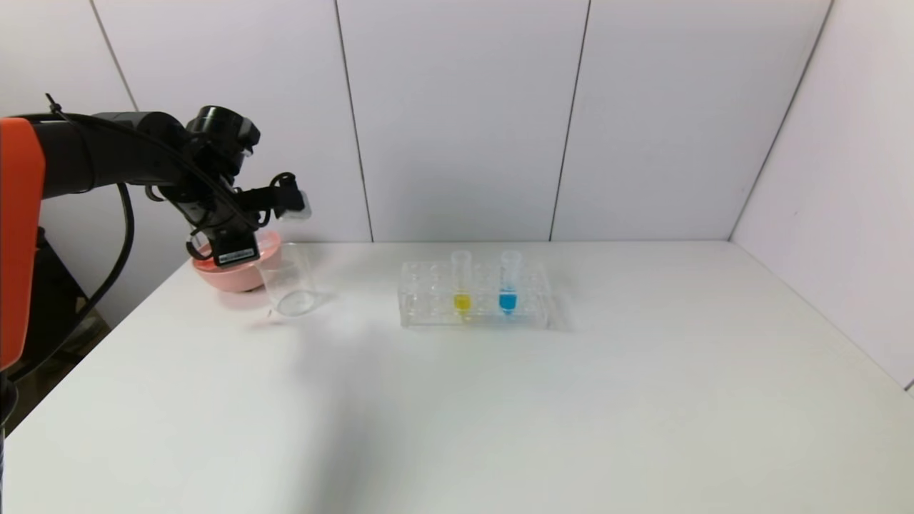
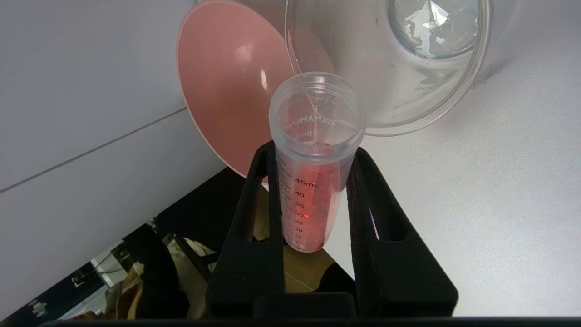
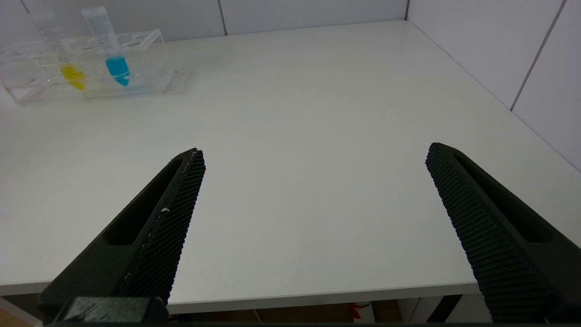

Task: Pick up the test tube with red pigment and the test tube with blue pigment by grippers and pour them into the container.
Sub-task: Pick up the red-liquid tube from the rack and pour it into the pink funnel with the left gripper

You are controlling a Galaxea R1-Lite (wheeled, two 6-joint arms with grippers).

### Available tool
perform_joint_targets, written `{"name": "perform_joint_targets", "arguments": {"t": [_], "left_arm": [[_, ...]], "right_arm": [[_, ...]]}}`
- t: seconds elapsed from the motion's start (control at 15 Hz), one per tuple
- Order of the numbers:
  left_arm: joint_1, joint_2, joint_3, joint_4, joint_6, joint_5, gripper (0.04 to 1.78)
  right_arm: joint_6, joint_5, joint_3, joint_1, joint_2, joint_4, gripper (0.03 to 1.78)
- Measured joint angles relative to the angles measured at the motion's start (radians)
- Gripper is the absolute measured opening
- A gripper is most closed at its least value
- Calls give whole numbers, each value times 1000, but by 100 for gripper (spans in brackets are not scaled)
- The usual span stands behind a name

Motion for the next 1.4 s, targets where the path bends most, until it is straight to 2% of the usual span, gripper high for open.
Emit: {"name": "perform_joint_targets", "arguments": {"t": [0.4,1.2,1.4], "left_arm": [[-12,4,0,-7,13,57,43],[-47,27,-1,-11,40,261,43],[-54,33,-1,-14,48,277,43]], "right_arm": [[0,0,0,0,0,0,177],[0,0,0,0,0,0,177],[0,0,0,0,0,0,177]]}}
